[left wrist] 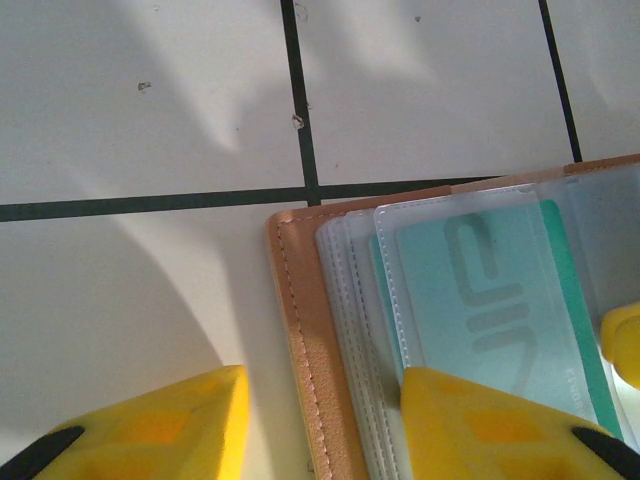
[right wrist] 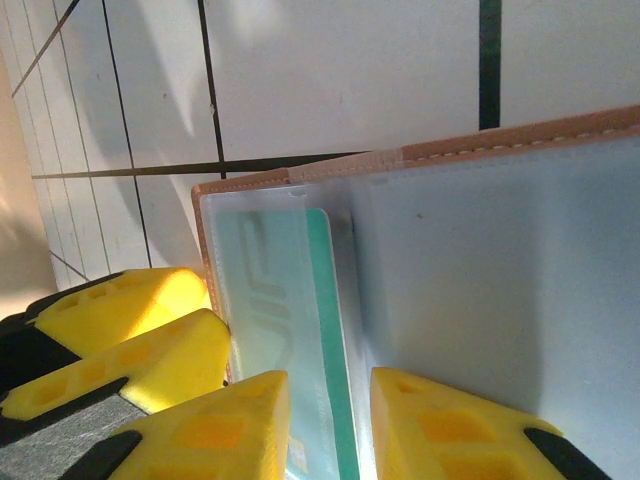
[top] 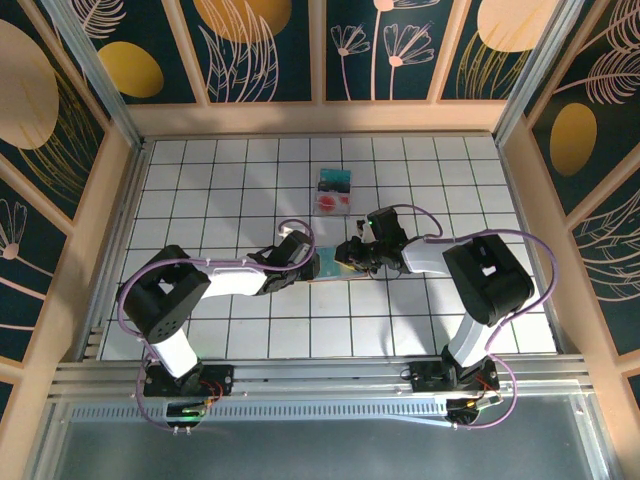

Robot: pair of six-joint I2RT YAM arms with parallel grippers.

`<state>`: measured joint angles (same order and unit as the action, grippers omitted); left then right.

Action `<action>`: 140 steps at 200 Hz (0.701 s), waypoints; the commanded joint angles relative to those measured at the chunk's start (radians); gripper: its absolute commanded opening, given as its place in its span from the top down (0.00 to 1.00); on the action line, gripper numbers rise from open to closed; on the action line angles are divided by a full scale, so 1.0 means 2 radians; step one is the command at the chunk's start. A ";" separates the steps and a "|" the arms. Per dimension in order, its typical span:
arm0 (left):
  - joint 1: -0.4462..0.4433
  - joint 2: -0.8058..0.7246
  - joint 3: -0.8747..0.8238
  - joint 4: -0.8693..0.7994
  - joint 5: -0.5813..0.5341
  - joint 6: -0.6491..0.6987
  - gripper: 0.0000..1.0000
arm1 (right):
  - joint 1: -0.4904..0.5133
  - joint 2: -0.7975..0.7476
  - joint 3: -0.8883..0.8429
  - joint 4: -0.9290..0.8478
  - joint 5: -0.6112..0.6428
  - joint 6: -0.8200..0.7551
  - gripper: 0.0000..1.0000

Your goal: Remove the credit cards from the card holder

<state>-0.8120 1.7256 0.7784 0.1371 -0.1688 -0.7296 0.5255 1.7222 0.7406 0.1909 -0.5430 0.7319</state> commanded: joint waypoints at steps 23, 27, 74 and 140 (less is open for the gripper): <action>-0.002 0.014 0.006 -0.029 0.000 0.008 0.56 | 0.007 0.021 0.016 0.003 -0.002 -0.005 0.73; -0.002 0.015 0.006 -0.029 0.001 0.008 0.56 | 0.008 0.022 0.017 0.001 -0.001 -0.005 0.73; -0.002 0.020 0.007 -0.029 0.005 0.008 0.57 | 0.007 0.021 0.021 0.012 -0.014 -0.004 0.76; -0.002 0.018 0.004 -0.032 0.004 0.008 0.58 | -0.002 0.002 0.007 0.052 -0.043 0.012 0.81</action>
<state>-0.8120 1.7332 0.7864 0.1371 -0.1661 -0.7292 0.5285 1.7508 0.7589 0.2123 -0.5735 0.7399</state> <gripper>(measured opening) 0.427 0.190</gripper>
